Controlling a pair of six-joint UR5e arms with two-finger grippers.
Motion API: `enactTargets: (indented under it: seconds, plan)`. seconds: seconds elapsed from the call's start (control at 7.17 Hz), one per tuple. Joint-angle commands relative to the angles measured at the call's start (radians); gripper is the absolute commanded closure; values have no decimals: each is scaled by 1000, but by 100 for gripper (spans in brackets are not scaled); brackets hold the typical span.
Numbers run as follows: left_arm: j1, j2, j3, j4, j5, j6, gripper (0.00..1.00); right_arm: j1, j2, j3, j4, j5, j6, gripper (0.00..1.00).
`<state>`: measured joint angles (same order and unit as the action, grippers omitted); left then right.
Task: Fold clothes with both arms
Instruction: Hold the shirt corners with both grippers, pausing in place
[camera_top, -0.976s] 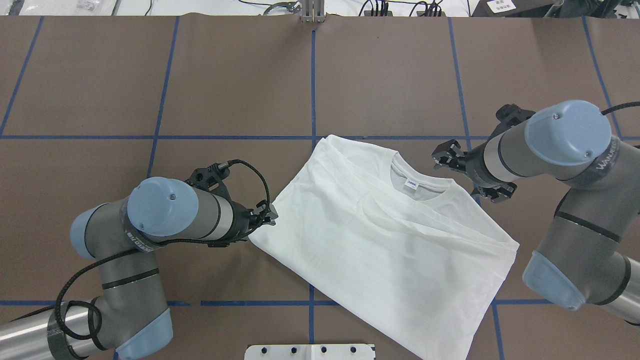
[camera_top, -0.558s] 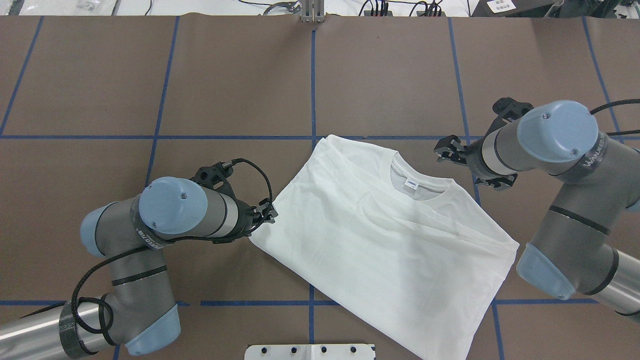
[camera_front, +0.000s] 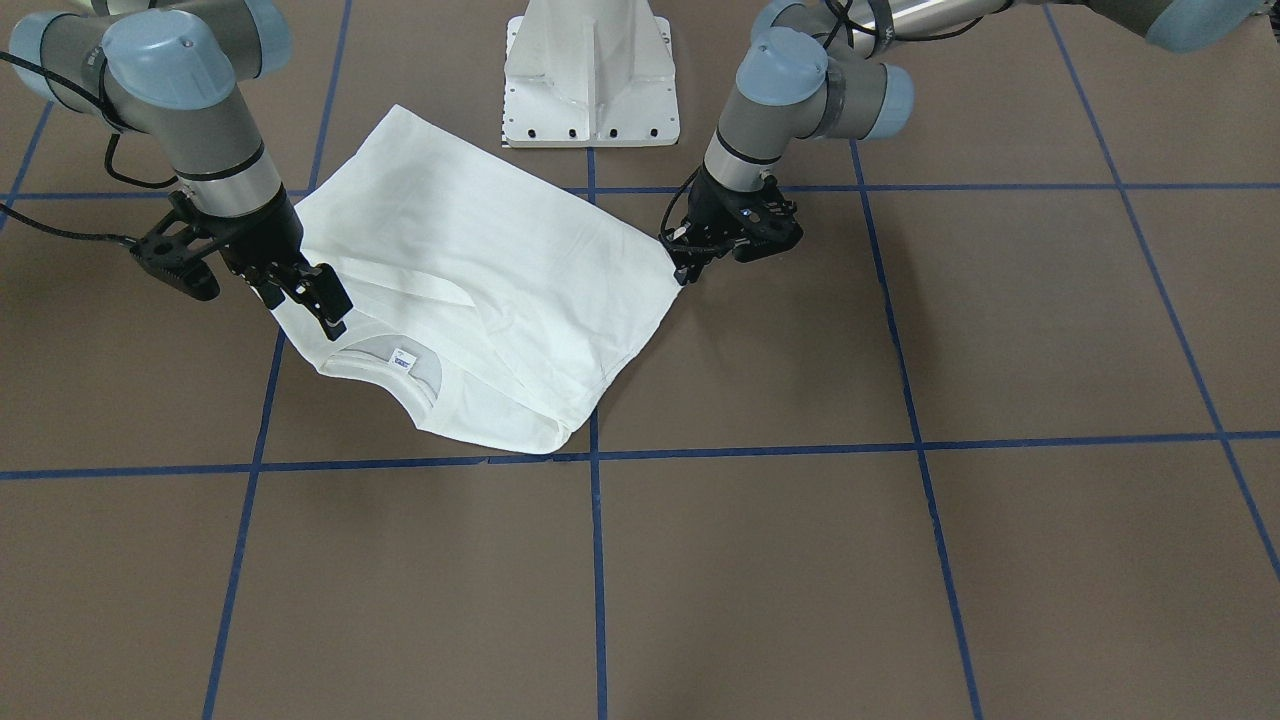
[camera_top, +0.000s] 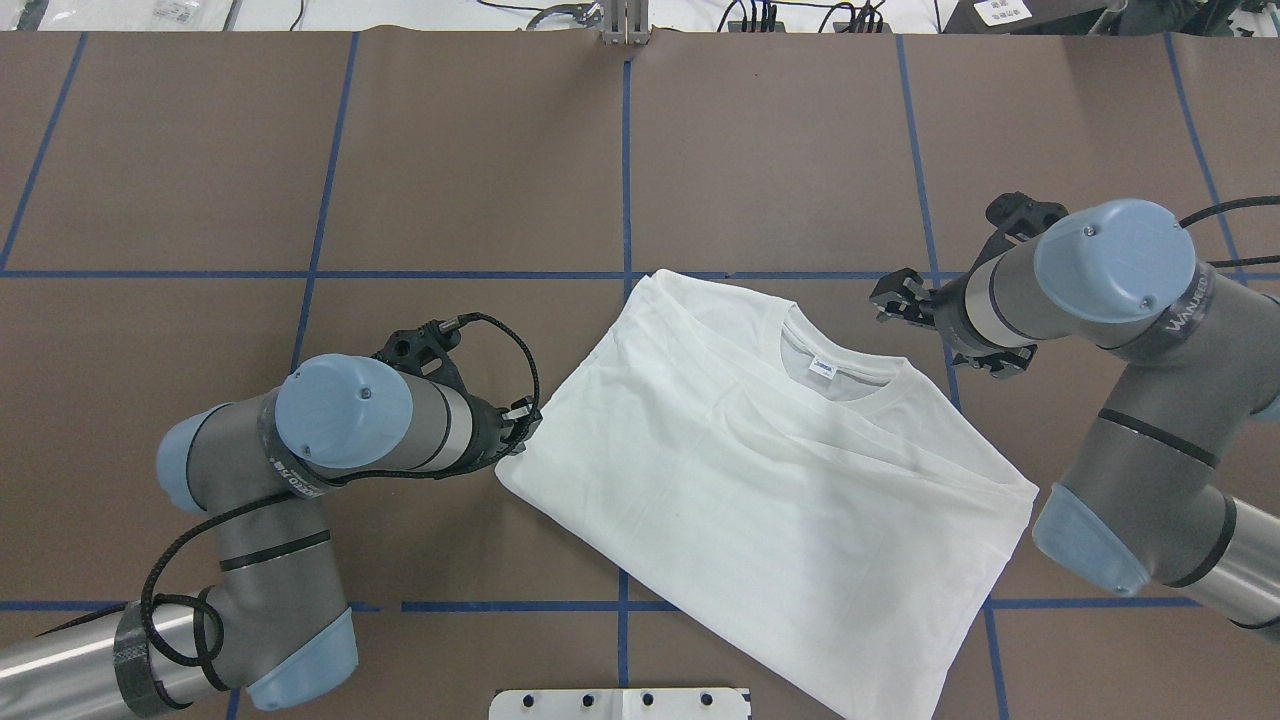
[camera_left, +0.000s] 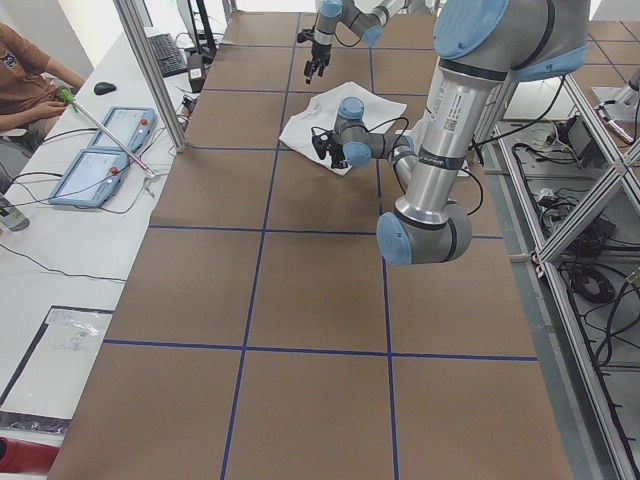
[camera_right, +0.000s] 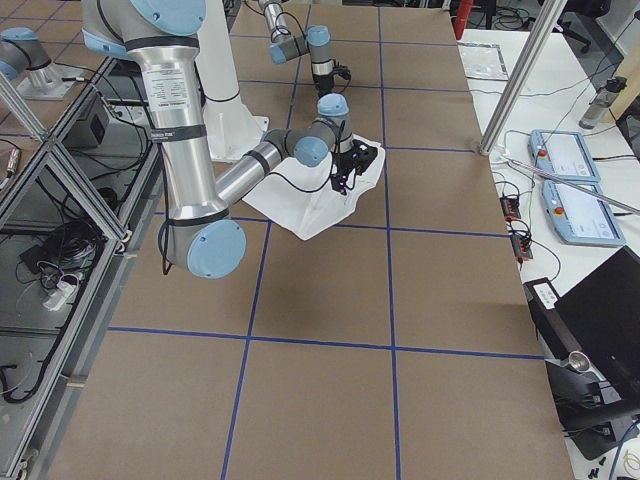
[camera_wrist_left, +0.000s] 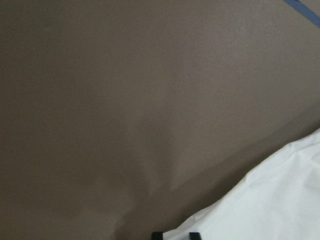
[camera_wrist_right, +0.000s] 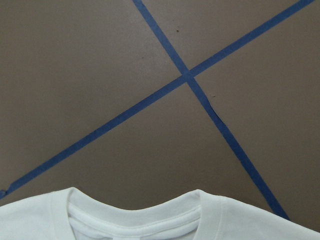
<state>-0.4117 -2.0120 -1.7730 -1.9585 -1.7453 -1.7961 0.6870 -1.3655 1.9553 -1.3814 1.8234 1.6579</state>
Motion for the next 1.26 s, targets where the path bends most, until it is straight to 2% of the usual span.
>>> enactTargets:
  seconds: [0.0,0.14,0.56,0.98,1.12]
  plan:
    - [4,-4,-32,74,1,1,45,5,-1,2,-1,1,9,0]
    - [7,-8,-33,110,1,1,37,6,-3,7,-1,1,14,0]
    - [31,-17,-3,108,1,1,33,6,-12,11,-1,2,14,0]
    - [42,-27,4,105,-2,1,38,6,-11,19,-1,2,14,0]
    - [62,-25,9,107,0,1,48,6,-14,16,-2,4,13,0]
